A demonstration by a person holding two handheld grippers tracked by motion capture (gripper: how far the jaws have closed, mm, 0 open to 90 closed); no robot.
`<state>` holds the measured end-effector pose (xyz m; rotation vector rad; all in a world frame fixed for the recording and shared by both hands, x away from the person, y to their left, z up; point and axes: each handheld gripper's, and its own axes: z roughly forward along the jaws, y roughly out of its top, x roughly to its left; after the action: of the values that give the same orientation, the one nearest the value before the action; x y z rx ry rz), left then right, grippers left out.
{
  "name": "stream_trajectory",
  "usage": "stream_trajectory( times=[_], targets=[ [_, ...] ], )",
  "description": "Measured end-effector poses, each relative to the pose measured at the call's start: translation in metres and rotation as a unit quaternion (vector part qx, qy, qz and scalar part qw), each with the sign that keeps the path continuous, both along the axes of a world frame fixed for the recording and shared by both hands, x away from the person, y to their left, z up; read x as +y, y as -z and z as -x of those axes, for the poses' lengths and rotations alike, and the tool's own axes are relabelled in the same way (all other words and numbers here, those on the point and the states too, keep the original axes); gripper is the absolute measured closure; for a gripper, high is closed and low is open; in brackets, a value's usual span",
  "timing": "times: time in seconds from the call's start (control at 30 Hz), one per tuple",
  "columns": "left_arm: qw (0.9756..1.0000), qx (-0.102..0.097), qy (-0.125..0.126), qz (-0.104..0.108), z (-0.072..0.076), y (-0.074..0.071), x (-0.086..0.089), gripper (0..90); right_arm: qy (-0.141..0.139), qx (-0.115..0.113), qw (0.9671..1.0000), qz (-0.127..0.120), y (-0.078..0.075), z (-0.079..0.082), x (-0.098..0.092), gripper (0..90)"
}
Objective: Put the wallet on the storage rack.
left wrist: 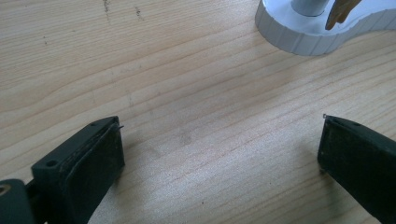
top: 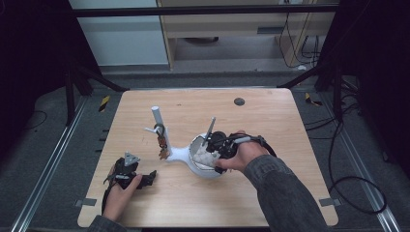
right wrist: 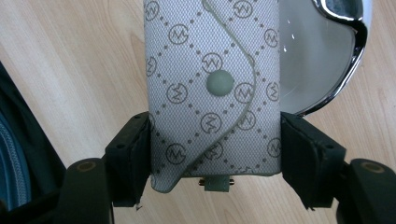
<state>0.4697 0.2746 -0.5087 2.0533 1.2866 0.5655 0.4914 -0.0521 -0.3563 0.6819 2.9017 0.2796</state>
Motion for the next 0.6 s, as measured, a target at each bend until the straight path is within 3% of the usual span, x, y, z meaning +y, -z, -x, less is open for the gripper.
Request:
stream_trajectory(
  times=[0.6],
  targets=[
    [1.0000,0.000,0.000,0.000,0.000,0.000,0.000,0.0,0.000,0.004,0.9996,0.027,0.007,-0.015,0.006,31.3]
  ],
)
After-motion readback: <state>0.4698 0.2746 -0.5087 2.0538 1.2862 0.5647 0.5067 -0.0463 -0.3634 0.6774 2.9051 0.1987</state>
